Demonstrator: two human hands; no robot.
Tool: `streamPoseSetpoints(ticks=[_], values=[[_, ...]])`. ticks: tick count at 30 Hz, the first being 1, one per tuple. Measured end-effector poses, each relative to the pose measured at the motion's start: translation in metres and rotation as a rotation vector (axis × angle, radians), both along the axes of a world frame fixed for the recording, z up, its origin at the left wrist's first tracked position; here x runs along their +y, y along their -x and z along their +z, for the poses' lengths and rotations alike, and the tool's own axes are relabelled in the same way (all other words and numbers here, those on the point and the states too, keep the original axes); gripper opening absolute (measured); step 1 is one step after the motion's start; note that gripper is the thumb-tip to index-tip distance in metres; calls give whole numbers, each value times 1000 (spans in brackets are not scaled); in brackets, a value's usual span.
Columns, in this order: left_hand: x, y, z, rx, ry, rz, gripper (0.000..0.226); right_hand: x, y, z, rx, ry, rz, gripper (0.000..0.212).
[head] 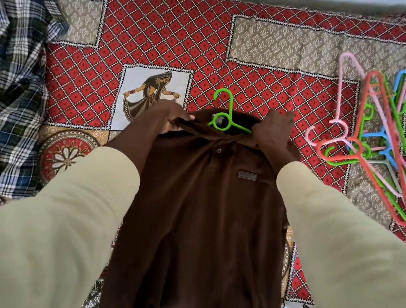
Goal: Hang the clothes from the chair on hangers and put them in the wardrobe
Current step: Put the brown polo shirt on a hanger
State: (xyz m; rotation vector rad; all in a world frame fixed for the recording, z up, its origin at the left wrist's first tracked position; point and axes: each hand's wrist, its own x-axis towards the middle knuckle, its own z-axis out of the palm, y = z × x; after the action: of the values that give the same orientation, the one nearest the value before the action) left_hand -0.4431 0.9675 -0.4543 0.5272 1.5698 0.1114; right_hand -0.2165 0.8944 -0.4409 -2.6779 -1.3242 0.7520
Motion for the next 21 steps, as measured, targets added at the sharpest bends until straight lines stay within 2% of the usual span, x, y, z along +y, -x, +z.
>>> streamPoseSetpoints(ticks=[2, 3, 6, 8, 11, 15, 19, 21], values=[[2, 4, 10, -3, 156, -49, 19, -1, 0, 0, 9, 55, -69, 41], [3, 8, 15, -32, 228, -25, 21, 0, -2, 2, 132, 60, -176, 38], [0, 20, 16, -72, 314, 46, 19, 3, -9, 9, 731, 70, -735, 40], [-9, 20, 15, -129, 330, 111, 10, 1, -15, 11, 906, 176, -913, 41], [-21, 13, 8, -228, 264, 403, 12, -5, -19, 6, 1045, 208, -992, 25], [-29, 1, -7, -316, 93, 774, 26, -20, -13, -1, 1273, 67, -1037, 19], [-40, -3, -12, -370, -19, 867, 28, -33, -1, -9, 1364, -129, -1052, 15], [-44, -1, -16, -407, -46, 866, 27, -36, 4, -11, 1368, -184, -1141, 17]])
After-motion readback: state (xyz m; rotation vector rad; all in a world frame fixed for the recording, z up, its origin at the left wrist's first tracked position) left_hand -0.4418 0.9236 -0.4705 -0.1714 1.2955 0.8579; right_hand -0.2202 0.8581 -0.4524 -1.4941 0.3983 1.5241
